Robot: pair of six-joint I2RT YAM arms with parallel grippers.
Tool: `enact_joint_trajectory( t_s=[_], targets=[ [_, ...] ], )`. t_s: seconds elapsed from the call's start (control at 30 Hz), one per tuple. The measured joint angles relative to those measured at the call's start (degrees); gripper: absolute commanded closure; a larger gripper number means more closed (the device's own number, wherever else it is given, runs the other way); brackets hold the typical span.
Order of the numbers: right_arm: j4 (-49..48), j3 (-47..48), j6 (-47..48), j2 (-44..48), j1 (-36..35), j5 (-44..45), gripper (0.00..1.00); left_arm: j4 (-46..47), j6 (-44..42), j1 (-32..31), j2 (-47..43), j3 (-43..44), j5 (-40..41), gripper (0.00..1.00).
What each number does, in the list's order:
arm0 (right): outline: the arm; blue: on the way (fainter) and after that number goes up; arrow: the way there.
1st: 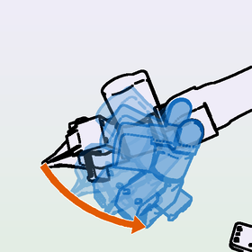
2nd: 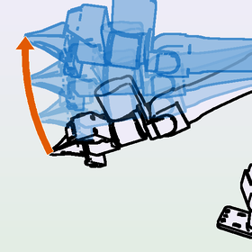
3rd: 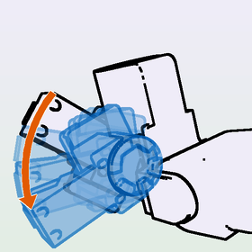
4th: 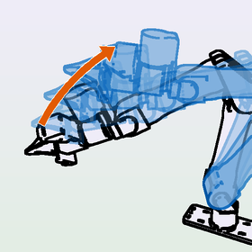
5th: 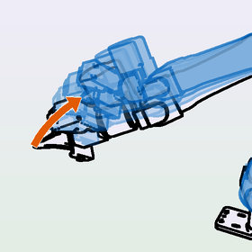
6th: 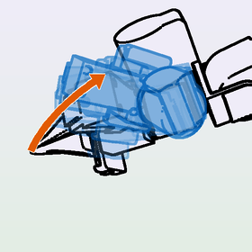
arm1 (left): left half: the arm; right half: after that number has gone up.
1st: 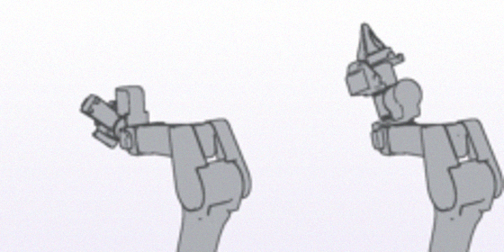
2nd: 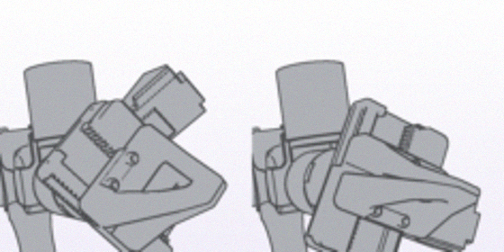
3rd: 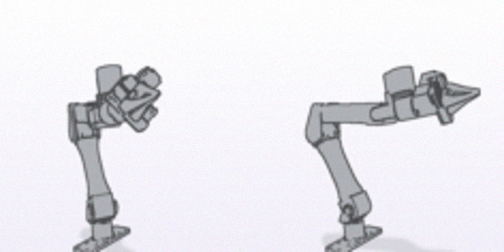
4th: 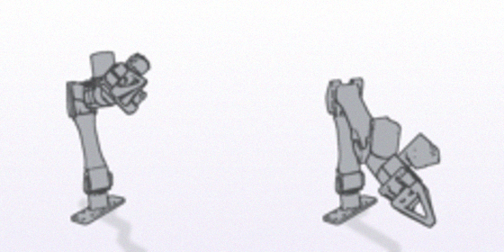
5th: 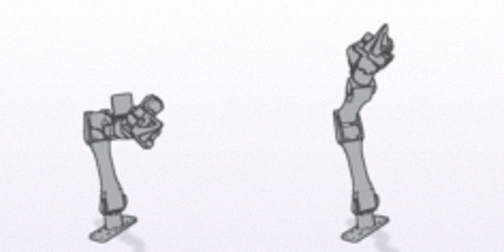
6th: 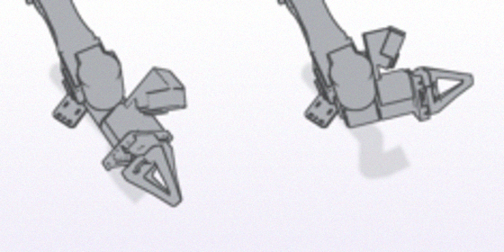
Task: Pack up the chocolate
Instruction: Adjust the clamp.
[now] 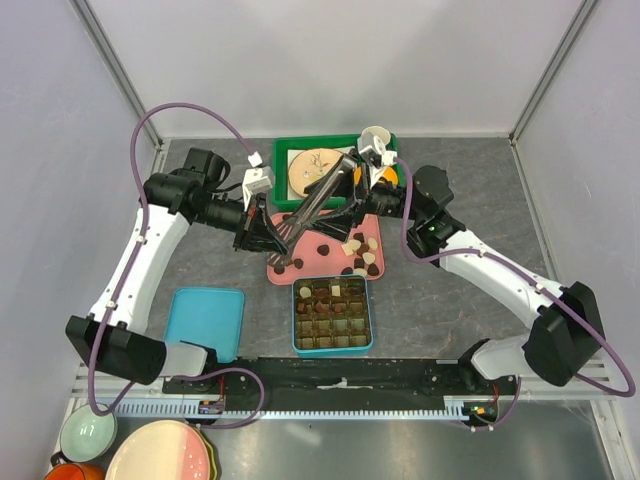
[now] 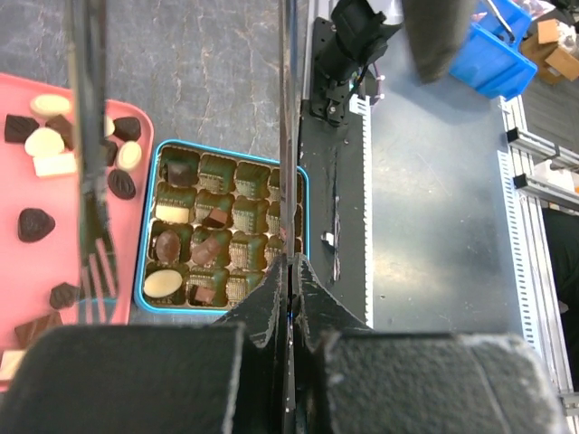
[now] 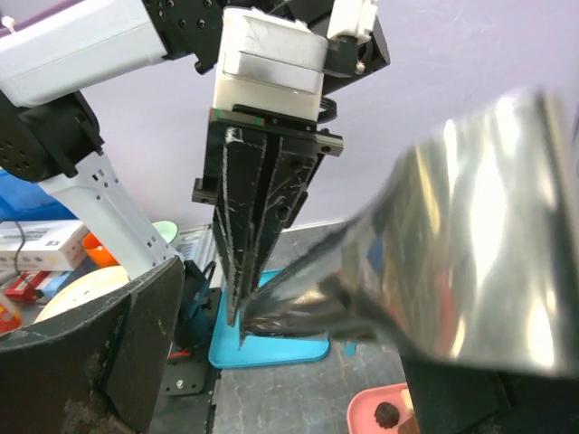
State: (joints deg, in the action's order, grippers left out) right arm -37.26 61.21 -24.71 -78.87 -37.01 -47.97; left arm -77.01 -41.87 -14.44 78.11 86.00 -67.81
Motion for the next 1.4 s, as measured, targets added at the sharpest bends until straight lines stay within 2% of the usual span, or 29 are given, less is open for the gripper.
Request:
enact_joint_trajectory(
  t_s=[0.47,0.6,0.97,1.1,1.27,1.4],
  targets=[
    [13.8,7.2,2.6,-1.5,-1.9,0.3,0.02,11.2,9.9,-0.1,-4.9,-4.5,8.5,0.98],
    [18.8,8.2,5.8,-2.1,-1.9,1.9,0.02,12.8,11.1,-0.1,-5.8,-5.6,11.4,0.99],
    [21.7,10.0,8.3,-4.2,-1.9,0.8,0.02,14.0,12.5,-0.2,-7.0,-6.7,15.2,0.99],
    [26.6,11.6,11.7,-4.8,-2.0,2.8,0.02,14.6,12.5,-0.2,-7.1,-6.7,16.3,0.98],
    [30.6,10.3,13.9,-4.4,-2.3,8.6,0.02,16.8,12.9,-0.2,-8.2,-7.3,18.4,0.98],
    [26.2,4.1,11.7,-2.7,-2.4,8.9,0.02,18.4,13.9,-0.1,-8.8,-7.3,18.8,0.98]
  ],
)
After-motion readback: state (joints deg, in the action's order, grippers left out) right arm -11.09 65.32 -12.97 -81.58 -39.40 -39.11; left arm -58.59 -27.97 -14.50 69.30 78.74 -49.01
